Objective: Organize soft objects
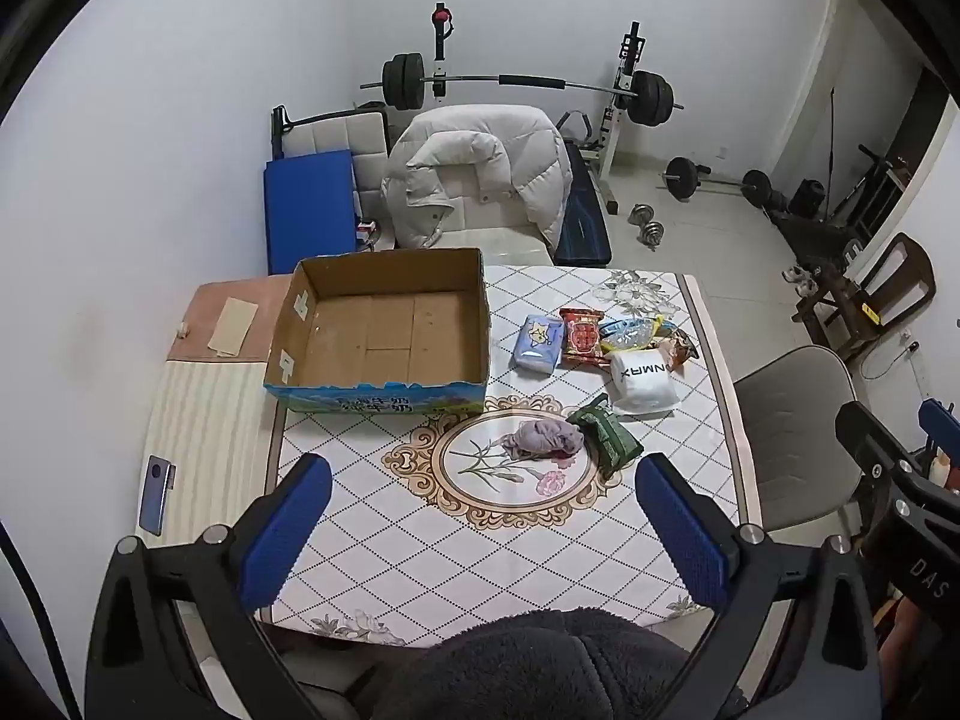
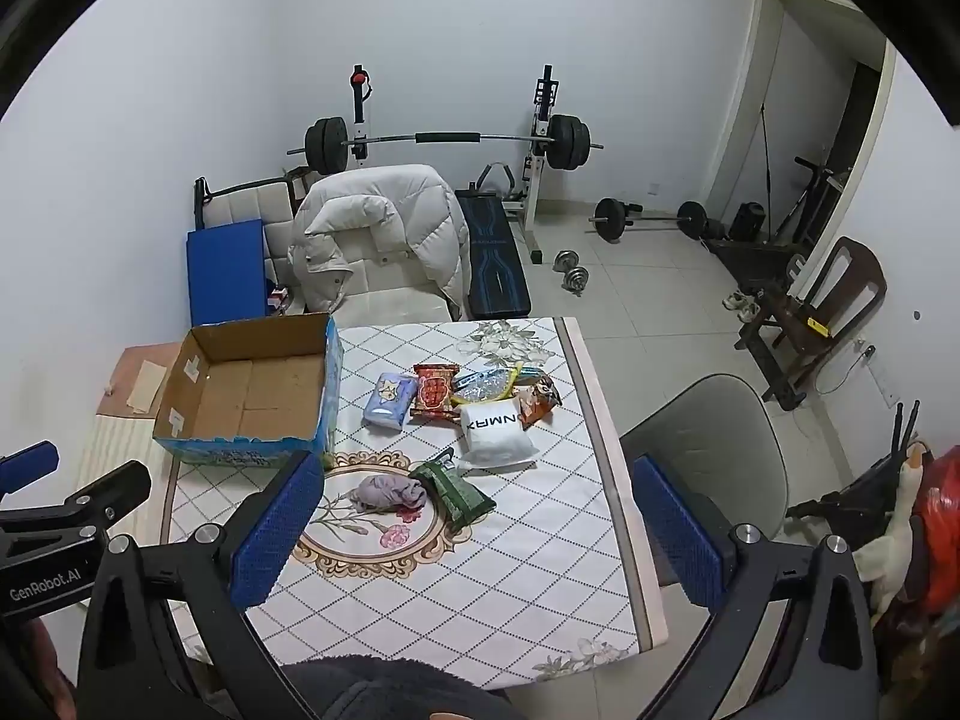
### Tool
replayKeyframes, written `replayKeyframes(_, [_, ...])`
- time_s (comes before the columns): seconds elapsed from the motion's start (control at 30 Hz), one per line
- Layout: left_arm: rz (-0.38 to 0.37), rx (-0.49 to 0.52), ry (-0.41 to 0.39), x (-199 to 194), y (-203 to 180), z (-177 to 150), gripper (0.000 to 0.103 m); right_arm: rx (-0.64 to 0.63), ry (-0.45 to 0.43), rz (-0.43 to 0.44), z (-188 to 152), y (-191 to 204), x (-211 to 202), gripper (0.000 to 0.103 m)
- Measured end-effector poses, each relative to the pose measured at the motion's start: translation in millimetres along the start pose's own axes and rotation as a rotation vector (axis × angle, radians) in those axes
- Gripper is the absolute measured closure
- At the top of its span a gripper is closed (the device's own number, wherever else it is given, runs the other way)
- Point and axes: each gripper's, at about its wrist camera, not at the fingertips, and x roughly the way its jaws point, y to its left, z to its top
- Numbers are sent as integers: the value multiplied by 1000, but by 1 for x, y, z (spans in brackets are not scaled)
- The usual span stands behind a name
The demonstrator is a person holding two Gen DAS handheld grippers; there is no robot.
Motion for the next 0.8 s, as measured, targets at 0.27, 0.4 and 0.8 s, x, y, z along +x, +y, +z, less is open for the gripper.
replayKeyframes(0.27, [2, -4, -8, -2, -2, -6, 0, -6, -2, -10, -2, 2, 1, 0])
replayKeyframes(0.4, [3, -3, -12, -3, -3, -8, 0, -2, -5, -11, -5, 1, -4, 0])
replayKeyframes(0.8, [-1, -5, -18, -10, -6, -8, 0, 2, -10, -12, -8, -3, -7, 0])
